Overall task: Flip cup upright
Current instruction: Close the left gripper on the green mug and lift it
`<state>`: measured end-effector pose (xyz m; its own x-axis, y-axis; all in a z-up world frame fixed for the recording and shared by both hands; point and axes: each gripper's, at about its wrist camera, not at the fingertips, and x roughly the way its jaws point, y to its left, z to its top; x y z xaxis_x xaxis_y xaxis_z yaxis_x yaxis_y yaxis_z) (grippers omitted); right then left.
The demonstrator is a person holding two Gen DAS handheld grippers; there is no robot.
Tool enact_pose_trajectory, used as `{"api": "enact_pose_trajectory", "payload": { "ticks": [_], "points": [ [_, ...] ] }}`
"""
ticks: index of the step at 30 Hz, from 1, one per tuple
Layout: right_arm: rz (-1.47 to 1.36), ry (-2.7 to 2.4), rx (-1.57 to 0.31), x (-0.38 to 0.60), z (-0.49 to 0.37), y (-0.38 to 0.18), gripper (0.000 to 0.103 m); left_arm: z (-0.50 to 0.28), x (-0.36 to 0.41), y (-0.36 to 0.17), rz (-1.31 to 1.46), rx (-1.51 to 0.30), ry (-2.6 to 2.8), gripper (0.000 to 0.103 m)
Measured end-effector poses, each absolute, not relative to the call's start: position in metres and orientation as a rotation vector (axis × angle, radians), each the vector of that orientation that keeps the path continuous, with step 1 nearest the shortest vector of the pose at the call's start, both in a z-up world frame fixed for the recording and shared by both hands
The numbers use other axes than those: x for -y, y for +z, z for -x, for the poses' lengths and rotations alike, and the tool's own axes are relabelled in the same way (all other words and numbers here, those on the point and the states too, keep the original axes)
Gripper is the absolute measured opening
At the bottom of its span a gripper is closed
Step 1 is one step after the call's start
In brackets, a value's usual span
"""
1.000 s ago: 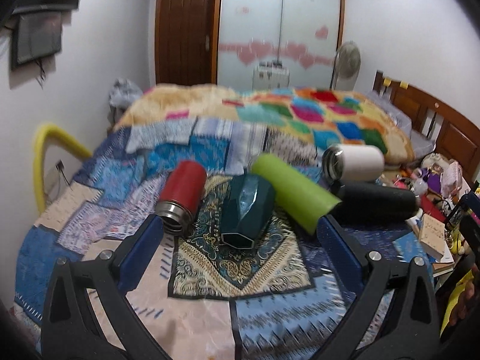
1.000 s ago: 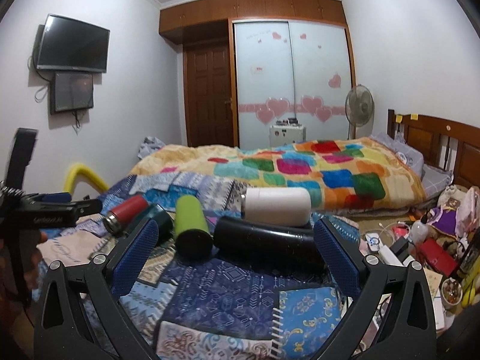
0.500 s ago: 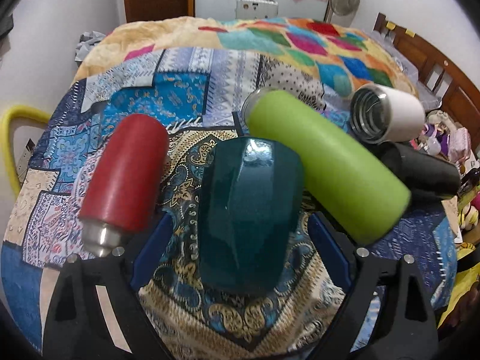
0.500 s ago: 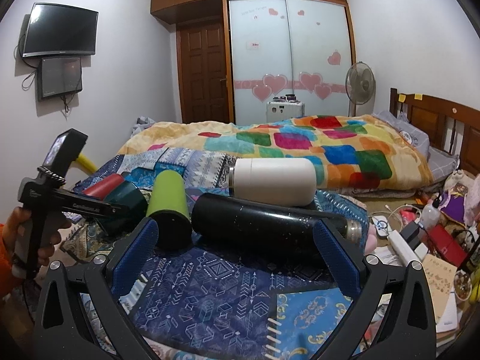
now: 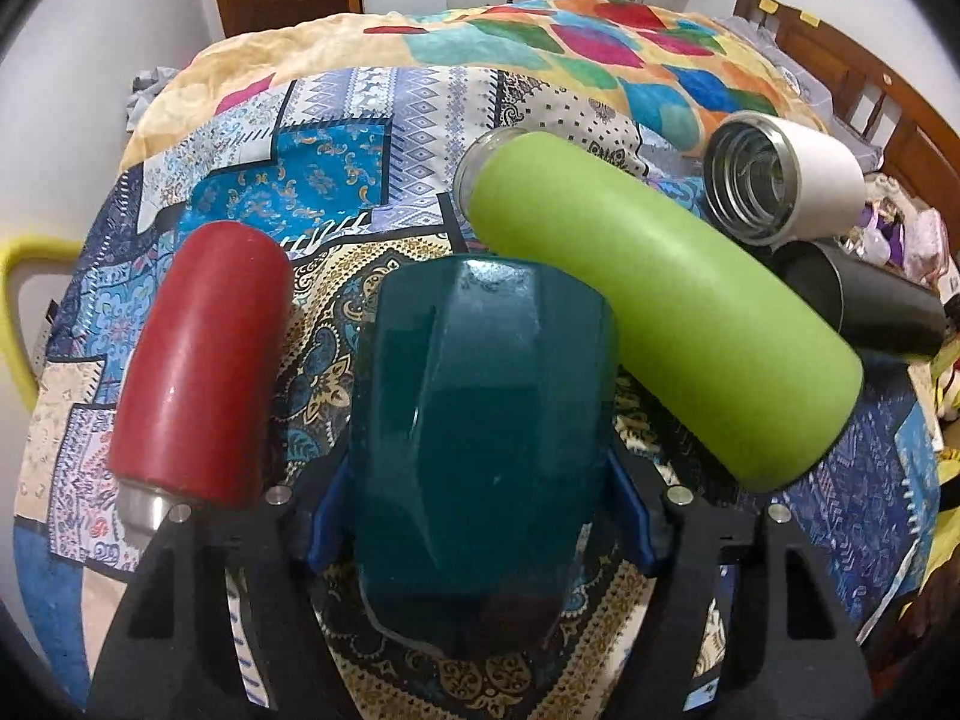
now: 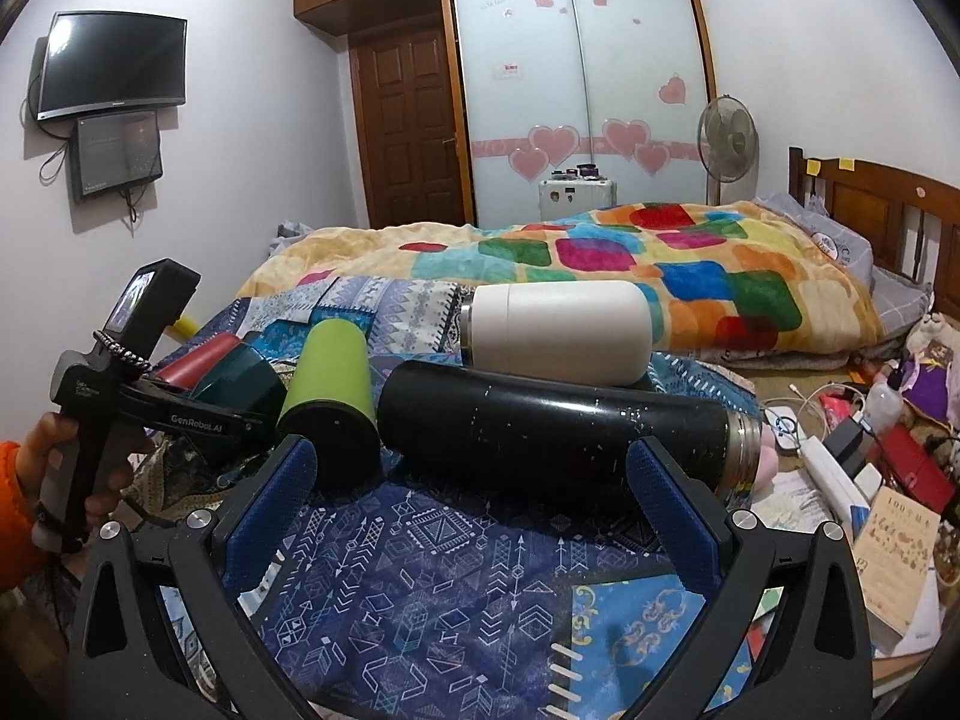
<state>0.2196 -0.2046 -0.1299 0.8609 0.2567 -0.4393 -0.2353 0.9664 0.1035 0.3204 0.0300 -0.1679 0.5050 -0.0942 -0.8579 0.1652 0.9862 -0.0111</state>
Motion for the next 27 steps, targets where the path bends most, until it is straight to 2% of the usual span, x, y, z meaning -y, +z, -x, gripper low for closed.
{"api": "enact_pose_trajectory", "payload": {
  "ticks": [19,27],
  "points": [
    [-0.031,0.257,-0.423,0.208,-0.186,-0.111,0.103,-0.211,0.011,-0.139,-0.177,-1.044,-0.301,0.07],
    [-0.029,0.258,-0.411,0.21,-0.173,-0.108,0.103,-0.195,0.045,-0.142,-0.196,-1.061,-0.367,0.07]
  ]
}}
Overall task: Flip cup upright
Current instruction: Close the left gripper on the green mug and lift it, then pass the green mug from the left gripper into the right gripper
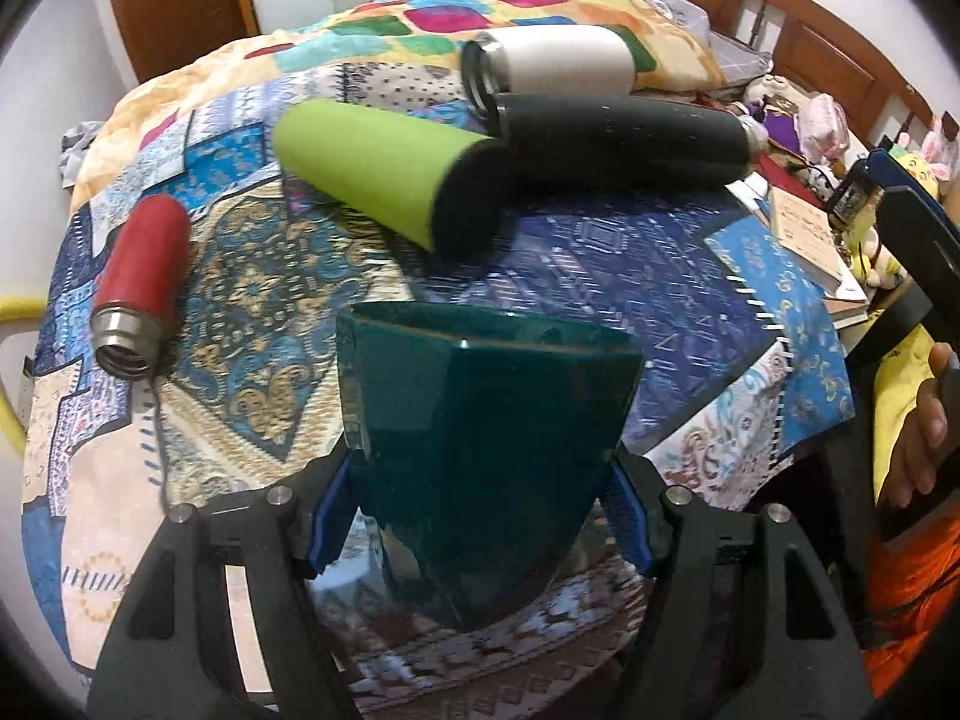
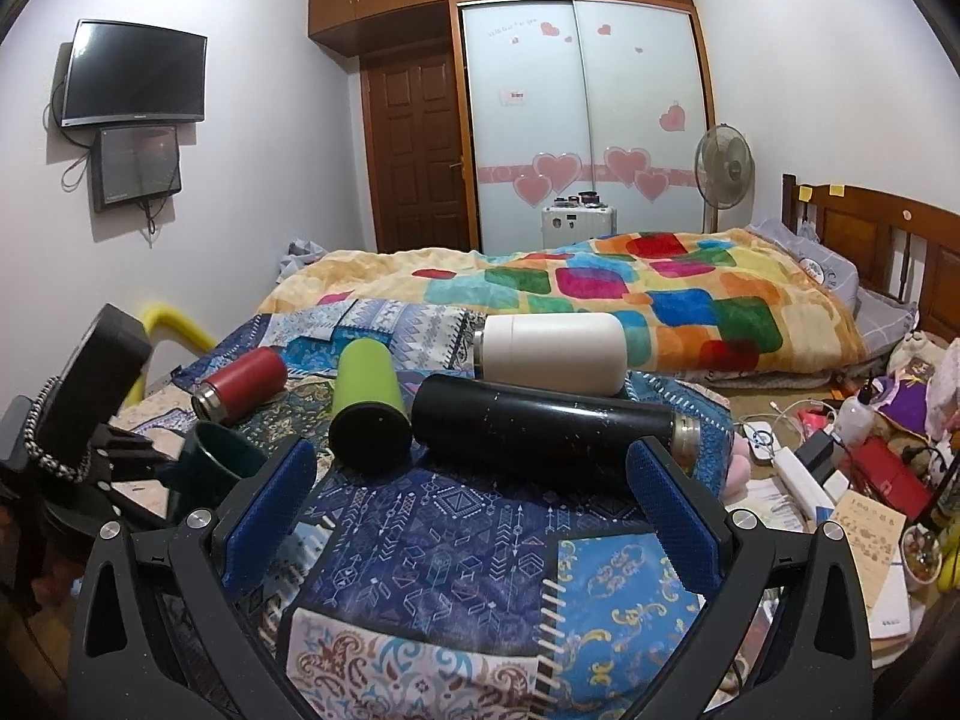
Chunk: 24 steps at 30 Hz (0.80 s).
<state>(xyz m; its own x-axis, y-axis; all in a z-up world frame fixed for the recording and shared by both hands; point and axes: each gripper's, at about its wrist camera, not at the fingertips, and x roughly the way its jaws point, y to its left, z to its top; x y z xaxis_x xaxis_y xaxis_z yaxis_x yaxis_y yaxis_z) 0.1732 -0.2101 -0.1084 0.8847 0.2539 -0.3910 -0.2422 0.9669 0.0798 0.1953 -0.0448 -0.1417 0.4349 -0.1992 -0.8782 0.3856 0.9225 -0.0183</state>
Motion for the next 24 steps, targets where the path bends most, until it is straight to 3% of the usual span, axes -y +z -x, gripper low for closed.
{"api": "enact_pose_trajectory", "payload": {
  "ticks": [17,24],
  "points": [
    [0.007,0.26,-0.485,0.202,-0.18,-0.128,0.103,-0.212,0.06,-0.158,-0.159,-1.071,-0.407,0.07],
    [0.002,0.27,-0.493,0.197,-0.182,-0.128,0.103,-0.191,0.037,-0.123,-0.113,-0.952,-0.409,0.072]
  ]
}}
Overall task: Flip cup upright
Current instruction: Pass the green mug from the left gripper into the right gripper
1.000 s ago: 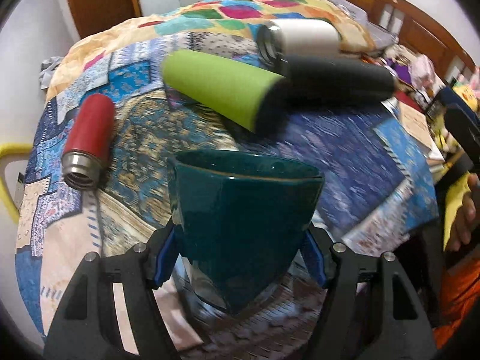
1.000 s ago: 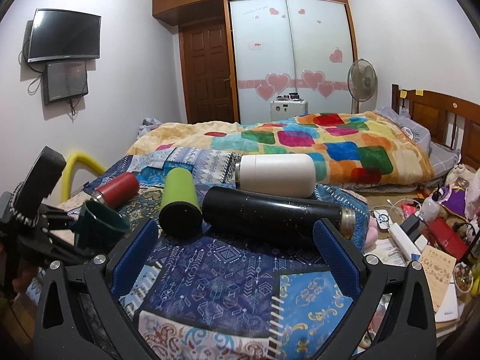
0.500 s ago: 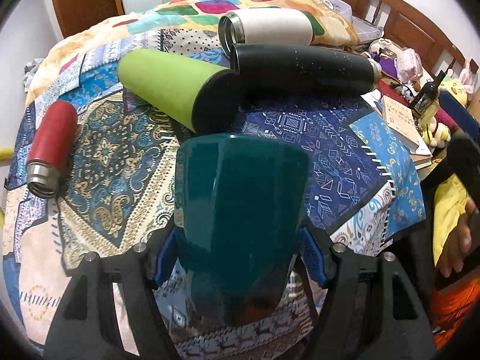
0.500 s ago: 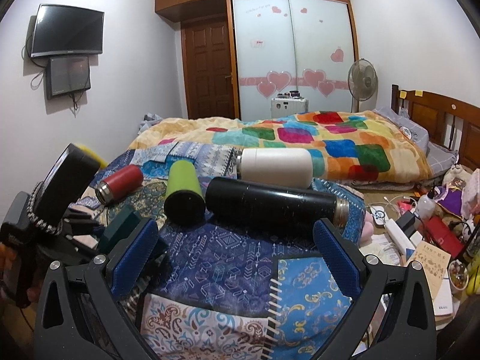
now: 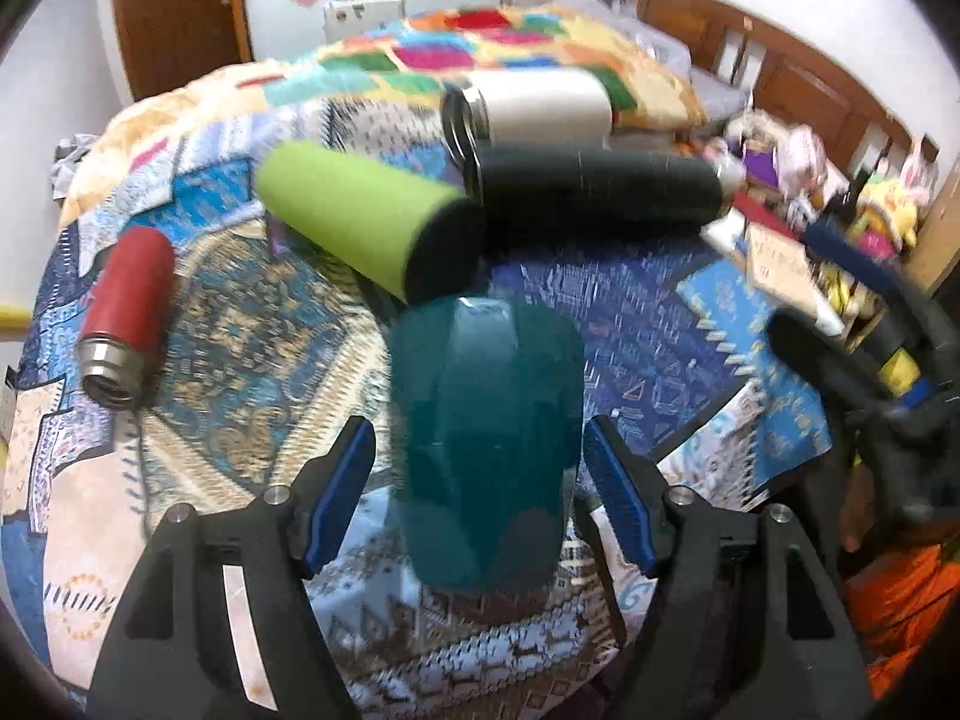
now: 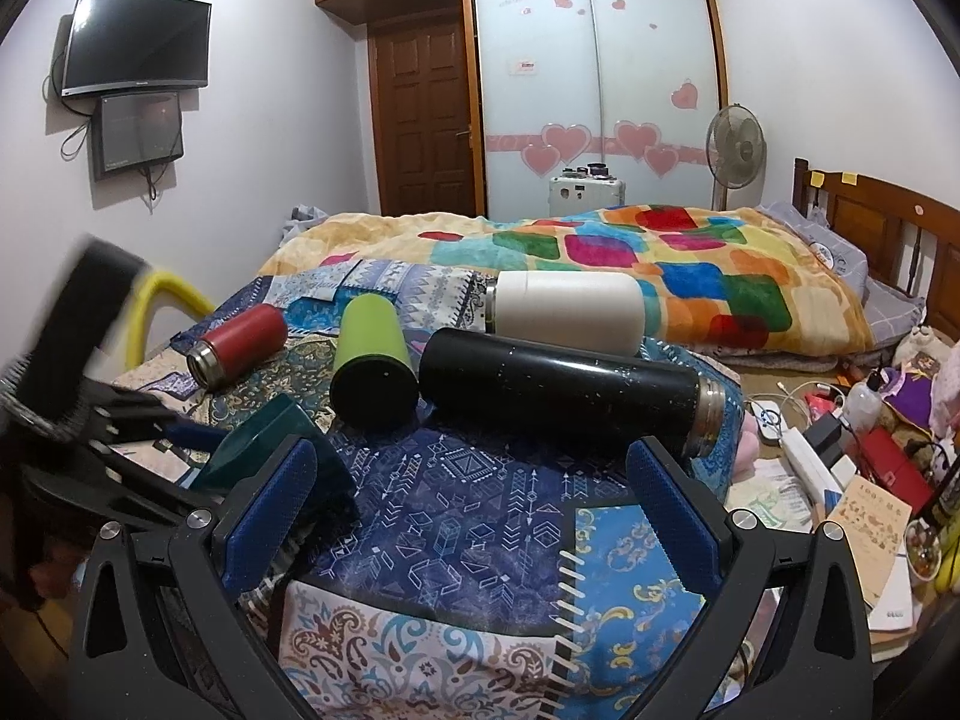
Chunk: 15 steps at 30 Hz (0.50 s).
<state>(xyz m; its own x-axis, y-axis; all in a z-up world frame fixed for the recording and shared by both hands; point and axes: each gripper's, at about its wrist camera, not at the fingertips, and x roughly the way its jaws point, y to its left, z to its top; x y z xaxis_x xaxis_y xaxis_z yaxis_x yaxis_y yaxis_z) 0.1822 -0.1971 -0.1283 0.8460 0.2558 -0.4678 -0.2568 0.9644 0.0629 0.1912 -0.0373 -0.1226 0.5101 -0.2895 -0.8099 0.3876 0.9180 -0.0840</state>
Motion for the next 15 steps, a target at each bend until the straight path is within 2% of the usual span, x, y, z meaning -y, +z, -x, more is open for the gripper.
{"api": "enact_pose_trajectory", "payload": {
  "ticks": [5,11,15],
  "points": [
    [0.02,0.298,-0.532,0.185,-0.189,-0.137,0.103,-0.179,0.0,-0.102,-0.072,-0.861,-0.325,0.073],
    [0.07,0.302,-0.606,0.168,-0.2,-0.157,0.103,-0.188,-0.033,-0.133,-0.009,-0.944,-0.262,0.074],
    [0.086,0.293,-0.64,0.165,-0.206,-0.164,0.103,-0.18,-0.029,-0.143,-0.031,-0.937,-0.27,0.074]
  ]
}}
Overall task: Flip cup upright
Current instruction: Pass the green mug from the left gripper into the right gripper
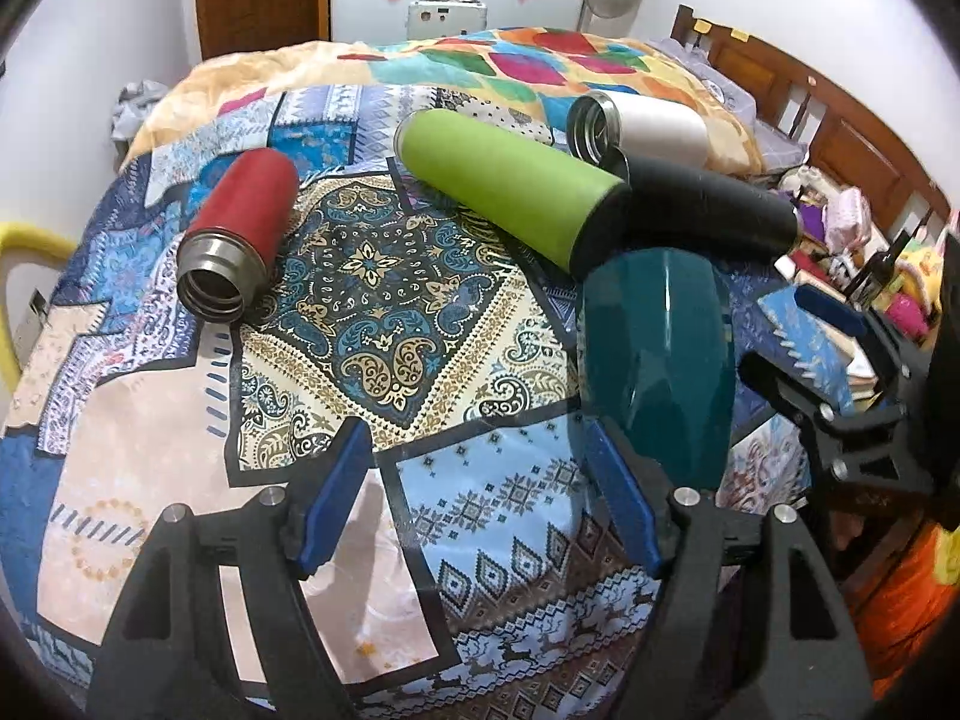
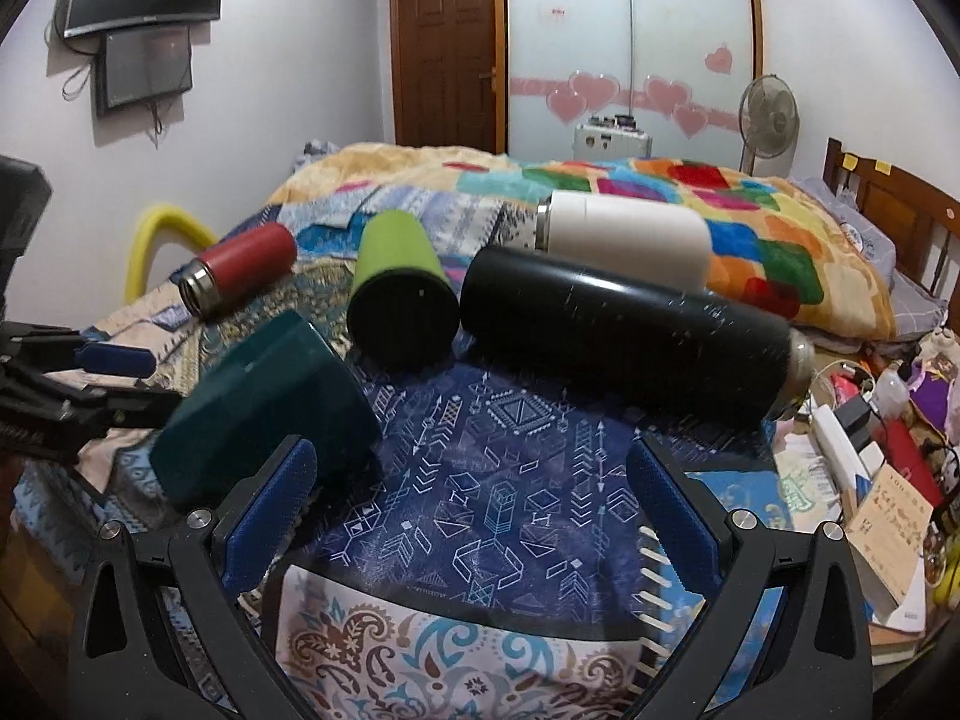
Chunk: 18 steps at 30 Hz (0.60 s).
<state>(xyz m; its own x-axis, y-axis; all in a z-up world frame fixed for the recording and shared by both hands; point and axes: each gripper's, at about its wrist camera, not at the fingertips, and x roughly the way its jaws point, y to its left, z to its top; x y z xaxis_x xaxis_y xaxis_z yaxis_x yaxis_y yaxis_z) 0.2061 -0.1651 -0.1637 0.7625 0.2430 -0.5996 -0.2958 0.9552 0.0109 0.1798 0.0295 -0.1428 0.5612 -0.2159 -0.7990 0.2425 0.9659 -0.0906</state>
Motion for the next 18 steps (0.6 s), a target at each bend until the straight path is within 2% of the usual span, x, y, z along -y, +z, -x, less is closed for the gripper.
{"api": "enact_pose_trajectory", "payload": {
  "ticks": [12,18],
  "points": [
    [0.158,0.296,-0.641,0.163,-0.222,-0.151,0.103,-0.164,-0.009,-0.147,-0.033,-0.906,-0.333,0.074],
    [0.122,0.425,-0.653,0.153,-0.217,-0.132,0.103,-0.153,-0.024,-0.13,-0.02,-0.815,-0.266,0.074]
  ]
}}
